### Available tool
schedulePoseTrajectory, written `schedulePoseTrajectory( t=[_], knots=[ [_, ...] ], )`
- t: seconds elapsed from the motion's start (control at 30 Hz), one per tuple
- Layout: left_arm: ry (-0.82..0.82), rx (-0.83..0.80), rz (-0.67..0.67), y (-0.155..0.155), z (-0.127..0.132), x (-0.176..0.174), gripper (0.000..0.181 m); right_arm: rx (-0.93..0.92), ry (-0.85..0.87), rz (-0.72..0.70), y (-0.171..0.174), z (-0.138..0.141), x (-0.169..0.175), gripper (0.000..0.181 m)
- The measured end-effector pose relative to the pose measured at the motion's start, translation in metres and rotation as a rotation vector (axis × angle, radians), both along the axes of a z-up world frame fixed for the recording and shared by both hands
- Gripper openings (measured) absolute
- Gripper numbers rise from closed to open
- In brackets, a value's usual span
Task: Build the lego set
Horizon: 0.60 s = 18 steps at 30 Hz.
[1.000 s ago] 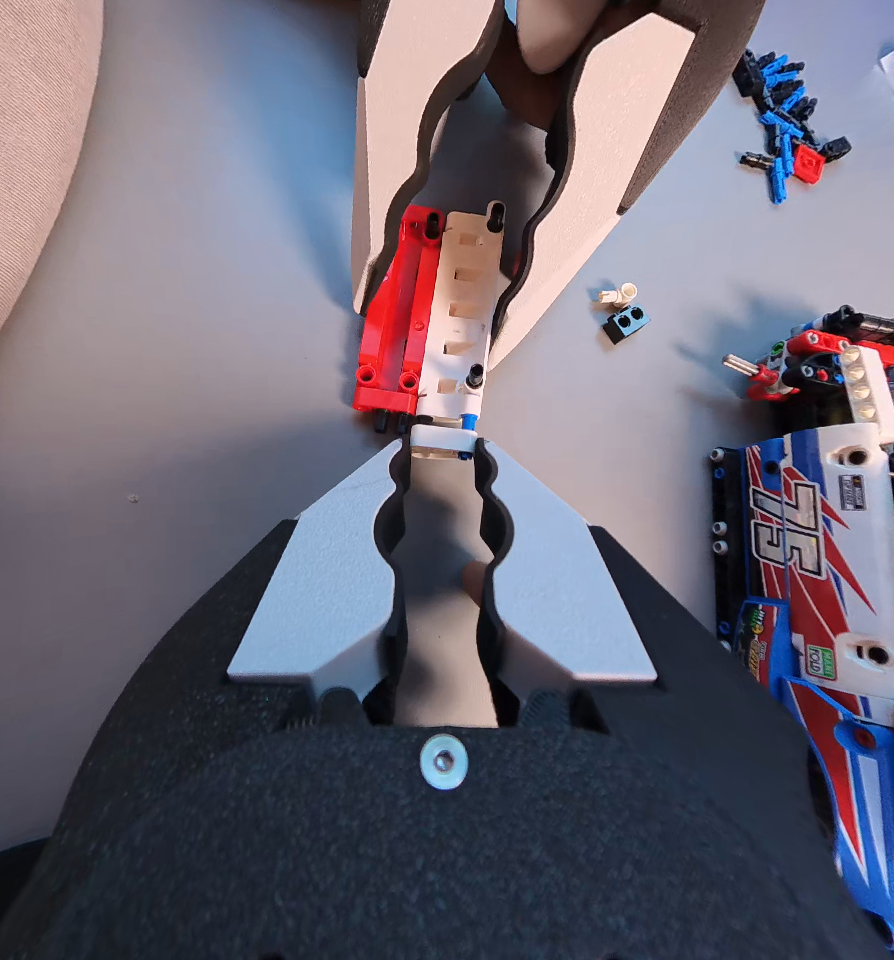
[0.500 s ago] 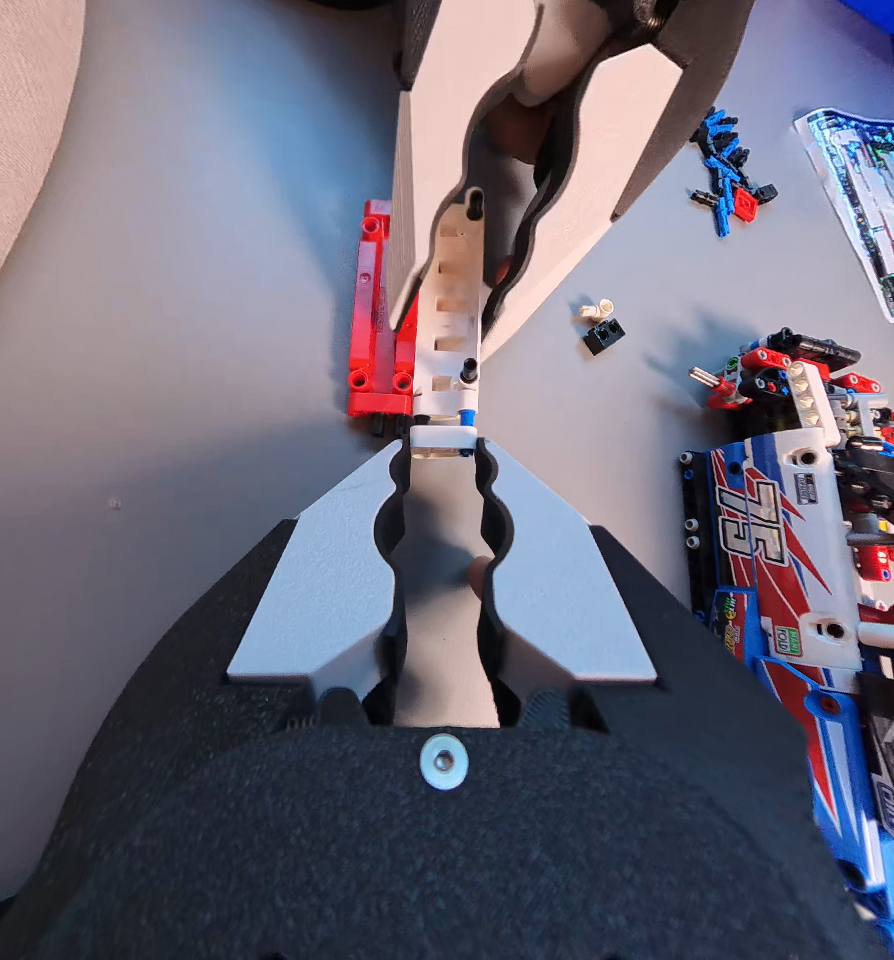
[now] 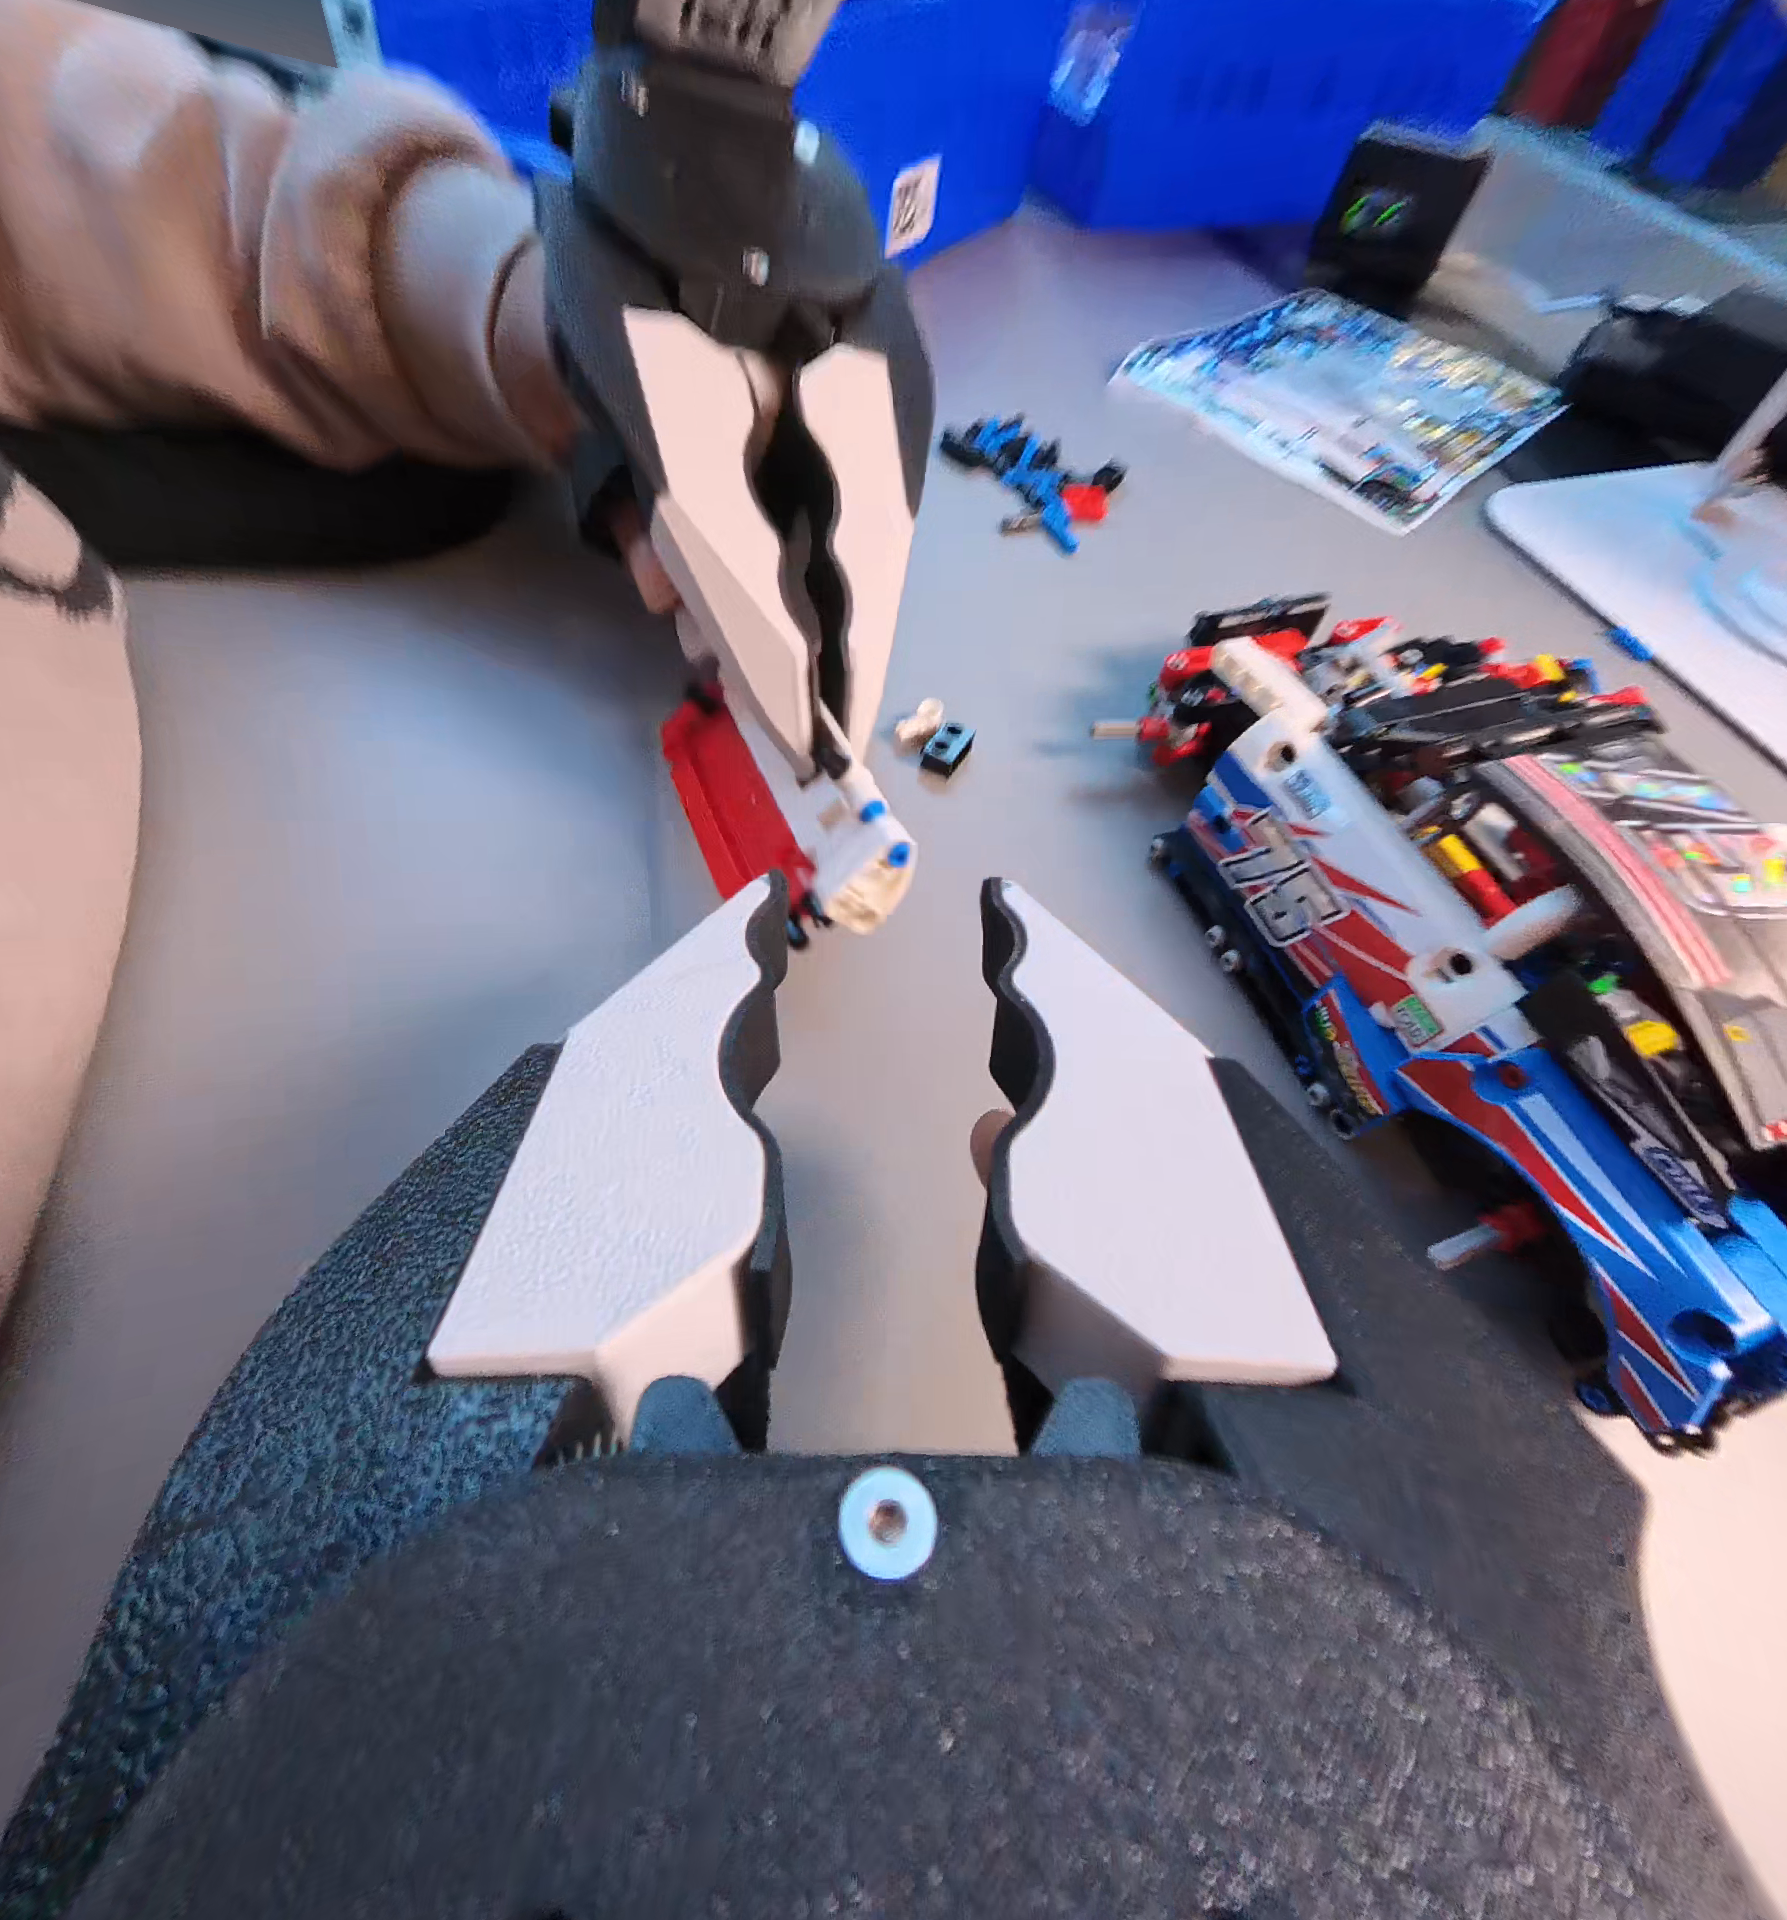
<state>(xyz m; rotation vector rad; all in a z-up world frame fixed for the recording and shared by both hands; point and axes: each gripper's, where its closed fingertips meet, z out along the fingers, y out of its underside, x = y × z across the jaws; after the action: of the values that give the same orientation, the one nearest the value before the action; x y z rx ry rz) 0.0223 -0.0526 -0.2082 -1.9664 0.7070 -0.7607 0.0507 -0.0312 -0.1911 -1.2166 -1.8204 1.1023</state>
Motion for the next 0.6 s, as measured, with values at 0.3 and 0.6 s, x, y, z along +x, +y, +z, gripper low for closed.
schedulePoseTrajectory(
  t=[0.3,0.6],
  knots=[
    [-0.279,0.083,0.234,0.024,0.041,-0.017,0.003,-0.143,0.078,-0.227,0.013,0.019,-0.035,0.027],
    [-0.273,-0.027,0.103,0.012,0.025,0.007,0.005,-0.11,-0.076,0.177,0.0,0.029,-0.026,0.011]
  ],
)
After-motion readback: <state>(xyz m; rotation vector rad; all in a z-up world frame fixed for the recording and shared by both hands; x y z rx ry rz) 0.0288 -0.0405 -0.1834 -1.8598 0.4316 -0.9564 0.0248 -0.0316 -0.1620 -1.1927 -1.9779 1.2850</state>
